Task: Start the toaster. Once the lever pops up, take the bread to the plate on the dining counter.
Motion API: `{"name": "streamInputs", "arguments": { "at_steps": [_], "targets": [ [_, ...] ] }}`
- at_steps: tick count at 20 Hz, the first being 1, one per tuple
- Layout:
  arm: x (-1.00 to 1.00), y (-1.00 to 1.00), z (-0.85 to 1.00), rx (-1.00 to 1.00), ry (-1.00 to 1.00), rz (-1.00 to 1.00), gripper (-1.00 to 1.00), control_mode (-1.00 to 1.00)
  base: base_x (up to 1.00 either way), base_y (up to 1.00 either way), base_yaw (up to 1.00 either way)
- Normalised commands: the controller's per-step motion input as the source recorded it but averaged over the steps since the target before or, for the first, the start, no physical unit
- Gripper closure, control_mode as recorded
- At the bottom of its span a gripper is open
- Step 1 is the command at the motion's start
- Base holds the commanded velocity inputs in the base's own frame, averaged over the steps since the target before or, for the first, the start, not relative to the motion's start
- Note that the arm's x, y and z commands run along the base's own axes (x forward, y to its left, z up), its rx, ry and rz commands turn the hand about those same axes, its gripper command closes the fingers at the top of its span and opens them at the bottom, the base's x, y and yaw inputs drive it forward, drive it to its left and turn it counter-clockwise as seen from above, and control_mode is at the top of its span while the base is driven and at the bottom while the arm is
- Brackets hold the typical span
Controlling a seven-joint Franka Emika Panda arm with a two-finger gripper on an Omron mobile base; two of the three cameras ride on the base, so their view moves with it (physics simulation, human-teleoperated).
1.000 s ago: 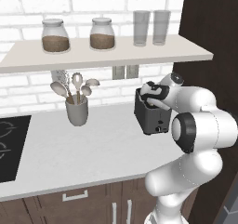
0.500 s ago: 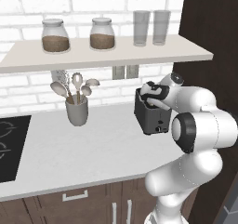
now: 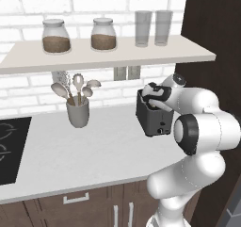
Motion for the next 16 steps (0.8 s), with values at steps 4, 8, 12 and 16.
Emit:
{"name": "streamInputs", "arguments": {
  "at_steps": [4,8,12,16],
  "targets": [
    [0.0,0.0,0.0,0.0,0.0,0.0,-1.0,-1.0,0.0,0.0,0.0],
    [0.0,0.0,0.0,0.0,0.0,0.0,-1.0,-1.0,0.0,0.0,0.0],
    [0.0,0.0,0.0,0.0,0.0,0.0,-1.0,-1.0,0.0,0.0,0.0],
    [0.0,0.0,0.0,0.0,0.0,0.0,-1.0,-1.0,0.0,0.0,0.0]
  ]
}}
